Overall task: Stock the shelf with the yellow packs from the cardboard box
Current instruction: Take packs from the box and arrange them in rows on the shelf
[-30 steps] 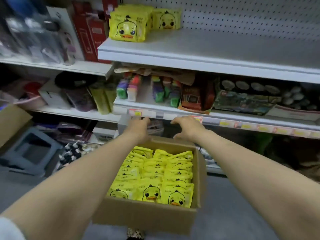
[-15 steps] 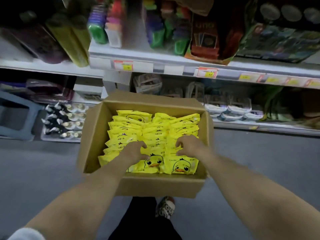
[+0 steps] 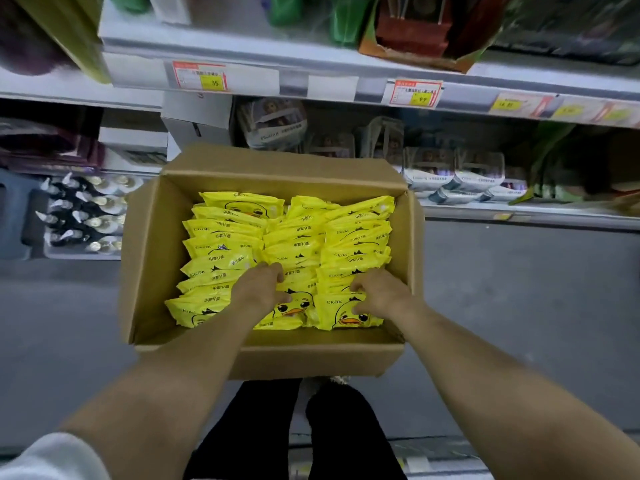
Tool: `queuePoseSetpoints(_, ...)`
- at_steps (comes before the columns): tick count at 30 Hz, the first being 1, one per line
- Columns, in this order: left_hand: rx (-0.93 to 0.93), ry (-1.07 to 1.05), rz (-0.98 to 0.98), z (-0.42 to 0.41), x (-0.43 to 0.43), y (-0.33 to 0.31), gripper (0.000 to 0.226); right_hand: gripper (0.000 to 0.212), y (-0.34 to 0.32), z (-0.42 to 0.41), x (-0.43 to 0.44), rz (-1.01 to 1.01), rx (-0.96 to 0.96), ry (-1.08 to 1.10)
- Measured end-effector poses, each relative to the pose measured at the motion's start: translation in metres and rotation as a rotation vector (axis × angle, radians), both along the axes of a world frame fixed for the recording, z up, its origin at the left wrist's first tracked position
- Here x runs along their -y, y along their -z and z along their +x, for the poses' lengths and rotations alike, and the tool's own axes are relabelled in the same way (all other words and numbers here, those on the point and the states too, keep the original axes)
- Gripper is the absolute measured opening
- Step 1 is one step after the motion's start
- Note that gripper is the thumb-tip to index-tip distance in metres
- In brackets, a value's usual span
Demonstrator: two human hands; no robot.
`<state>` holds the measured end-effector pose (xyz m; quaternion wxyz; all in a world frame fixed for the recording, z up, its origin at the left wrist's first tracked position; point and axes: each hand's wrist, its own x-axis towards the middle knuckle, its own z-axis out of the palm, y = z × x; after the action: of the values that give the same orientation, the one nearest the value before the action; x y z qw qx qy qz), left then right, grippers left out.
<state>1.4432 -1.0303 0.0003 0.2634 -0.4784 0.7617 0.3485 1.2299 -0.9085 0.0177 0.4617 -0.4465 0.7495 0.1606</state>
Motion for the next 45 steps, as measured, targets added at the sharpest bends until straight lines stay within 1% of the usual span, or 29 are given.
queuePoseSetpoints(5, 0.084, -0.012, -0.013, -0.004, -0.016, 0.006, 0.043, 0.057, 0.008, 0.004, -0.004, 0.000, -0.037, -0.171)
queuePoseSetpoints(8, 0.147, -0.065, -0.031, -0.008, -0.026, 0.011, 0.045, 0.049, 0.008, 0.003, -0.002, 0.009, -0.023, -0.232)
queuePoseSetpoints(10, 0.208, -0.060, -0.071, -0.013, -0.032, 0.006, 0.038, 0.044, 0.003, -0.001, 0.000, 0.003, 0.031, -0.216)
queuePoseSetpoints(13, 0.315, 0.024, -0.170, -0.021, -0.039, -0.014, 0.020, 0.050, -0.014, -0.014, 0.000, -0.044, 0.158, -0.114)
queuePoseSetpoints(16, 0.348, -0.017, -0.202, -0.021, -0.042, -0.042, 0.025, 0.055, -0.040, -0.029, 0.005, -0.105, 0.213, -0.090)
queuePoseSetpoints(20, 0.219, -0.223, -0.078, -0.016, -0.032, -0.086, 0.033, 0.067, -0.084, -0.054, 0.016, -0.183, 0.250, -0.016)
queuePoseSetpoints(23, 0.102, -0.316, -0.007, -0.020, -0.025, -0.128, 0.048, 0.083, -0.108, -0.072, 0.020, -0.212, 0.307, 0.113)
queuePoseSetpoints(26, -0.021, -0.402, 0.045, -0.028, -0.021, -0.167, 0.059, 0.089, -0.132, -0.084, 0.026, -0.282, 0.346, 0.220)
queuePoseSetpoints(27, -0.076, -0.441, 0.069, -0.031, -0.018, -0.178, 0.061, 0.082, -0.139, -0.087, 0.028, -0.314, 0.357, 0.248)
queuePoseSetpoints(29, -0.197, -0.531, 0.111, -0.036, -0.011, -0.194, 0.067, 0.041, -0.158, -0.093, 0.032, -0.375, 0.410, 0.307)
queuePoseSetpoints(30, -0.268, -0.594, 0.132, -0.039, -0.007, -0.201, 0.070, 0.027, -0.169, -0.096, 0.034, -0.404, 0.417, 0.326)
queuePoseSetpoints(31, -0.341, -0.647, 0.153, -0.042, -0.004, -0.210, 0.073, 0.025, -0.180, -0.099, 0.037, -0.442, 0.403, 0.337)
queuePoseSetpoints(32, -0.393, -0.675, 0.172, -0.044, -0.001, -0.219, 0.074, 0.030, -0.190, -0.102, 0.041, -0.472, 0.384, 0.358)
queuePoseSetpoints(34, -0.438, -0.645, 0.195, -0.050, 0.006, -0.235, 0.067, 0.042, -0.213, -0.105, 0.048, -0.524, 0.353, 0.379)
queuePoseSetpoints(35, -0.463, -0.612, 0.211, -0.052, 0.011, -0.244, 0.058, 0.041, -0.225, -0.106, 0.051, -0.550, 0.339, 0.377)
queuePoseSetpoints(36, -0.478, -0.583, 0.227, -0.053, 0.018, -0.252, 0.049, 0.035, -0.237, -0.106, 0.054, -0.575, 0.327, 0.375)
queuePoseSetpoints(37, -0.489, -0.549, 0.233, -0.054, 0.023, -0.264, 0.045, 0.028, -0.250, -0.106, 0.057, -0.611, 0.319, 0.367)
queuePoseSetpoints(38, -0.485, -0.506, 0.219, -0.056, 0.030, -0.274, 0.049, 0.024, -0.262, -0.105, 0.059, -0.652, 0.313, 0.360)
queuePoseSetpoints(40, -0.453, -0.362, 0.119, -0.060, 0.043, -0.298, 0.051, 0.021, -0.289, -0.105, 0.064, -0.739, 0.284, 0.349)
queuePoseSetpoints(41, -0.445, -0.291, 0.049, -0.063, 0.050, -0.311, 0.044, 0.022, -0.301, -0.106, 0.067, -0.780, 0.259, 0.331)
queuePoseSetpoints(43, -0.474, -0.248, -0.018, -0.068, 0.065, -0.335, 0.027, 0.029, -0.330, -0.108, 0.072, -0.855, 0.205, 0.297)
queuePoseSetpoints(45, -0.491, -0.213, -0.062, -0.072, 0.079, -0.359, 0.026, 0.032, -0.361, -0.111, 0.077, -0.919, 0.193, 0.276)
